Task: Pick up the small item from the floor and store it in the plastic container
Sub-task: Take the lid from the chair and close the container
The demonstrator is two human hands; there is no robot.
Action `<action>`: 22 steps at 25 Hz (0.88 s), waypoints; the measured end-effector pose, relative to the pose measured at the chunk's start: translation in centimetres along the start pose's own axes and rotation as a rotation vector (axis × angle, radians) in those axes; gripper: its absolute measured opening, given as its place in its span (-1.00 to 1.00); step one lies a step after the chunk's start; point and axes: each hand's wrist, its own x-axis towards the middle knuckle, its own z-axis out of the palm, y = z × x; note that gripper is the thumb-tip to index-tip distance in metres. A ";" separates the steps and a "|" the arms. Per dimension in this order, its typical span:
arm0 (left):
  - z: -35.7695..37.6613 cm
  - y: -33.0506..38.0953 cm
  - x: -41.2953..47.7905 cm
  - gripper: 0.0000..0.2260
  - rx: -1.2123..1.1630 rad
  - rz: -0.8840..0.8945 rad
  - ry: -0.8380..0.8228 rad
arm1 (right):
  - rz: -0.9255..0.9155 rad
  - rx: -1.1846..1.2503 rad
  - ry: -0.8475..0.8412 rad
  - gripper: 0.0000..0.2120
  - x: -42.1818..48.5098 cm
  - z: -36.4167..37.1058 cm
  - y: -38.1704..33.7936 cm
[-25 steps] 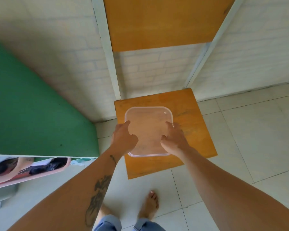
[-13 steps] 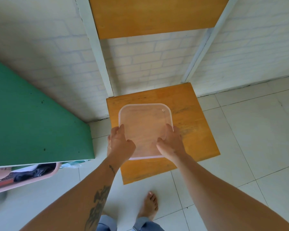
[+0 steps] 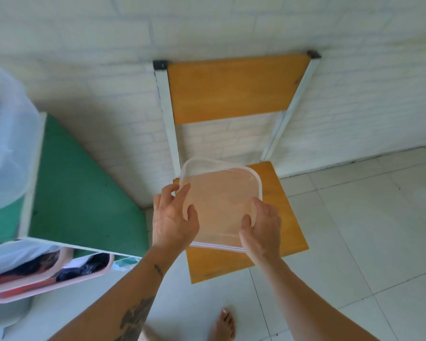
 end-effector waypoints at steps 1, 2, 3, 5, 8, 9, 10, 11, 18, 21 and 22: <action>-1.7 1.1 0.2 -0.58 0.007 0.026 0.034 | -0.015 0.005 0.010 -0.56 -0.5 -1.3 -1.0; -3.4 2.2 0.4 -0.58 0.009 0.048 0.070 | -0.037 0.016 0.021 -0.57 -1.0 -2.5 -2.2; -5.1 3.3 0.5 -0.59 0.003 0.059 0.105 | -0.066 0.029 0.031 -0.58 -1.5 -3.9 -3.4; -8.8 5.9 0.7 -0.59 -0.012 0.061 0.172 | -0.151 0.041 0.068 -0.61 -2.3 -7.2 -6.2; -13.8 9.0 0.9 -0.57 -0.035 0.027 0.240 | -0.246 0.030 0.149 -0.58 -2.7 -11.8 -10.5; -15.6 10.1 1.1 -0.57 -0.049 0.016 0.257 | -0.262 0.047 0.177 -0.57 -2.8 -13.5 -12.1; -17.3 11.0 1.4 -0.56 -0.061 0.007 0.269 | -0.286 0.066 0.205 -0.57 -2.7 -14.8 -13.6; -18.9 11.7 1.7 -0.56 -0.067 -0.005 0.282 | -0.313 0.087 0.227 -0.58 -2.5 -15.9 -15.1; -30.1 10.9 3.3 -0.57 -0.109 -0.040 0.417 | -0.516 0.105 0.311 -0.58 -4.0 -18.4 -26.3; -34.1 8.1 3.1 -0.59 -0.123 -0.048 0.437 | -0.521 0.095 0.312 -0.55 -6.0 -16.7 -30.6; -35.5 6.9 2.9 -0.59 -0.111 -0.049 0.437 | -0.517 0.086 0.301 -0.55 -6.9 -15.7 -32.1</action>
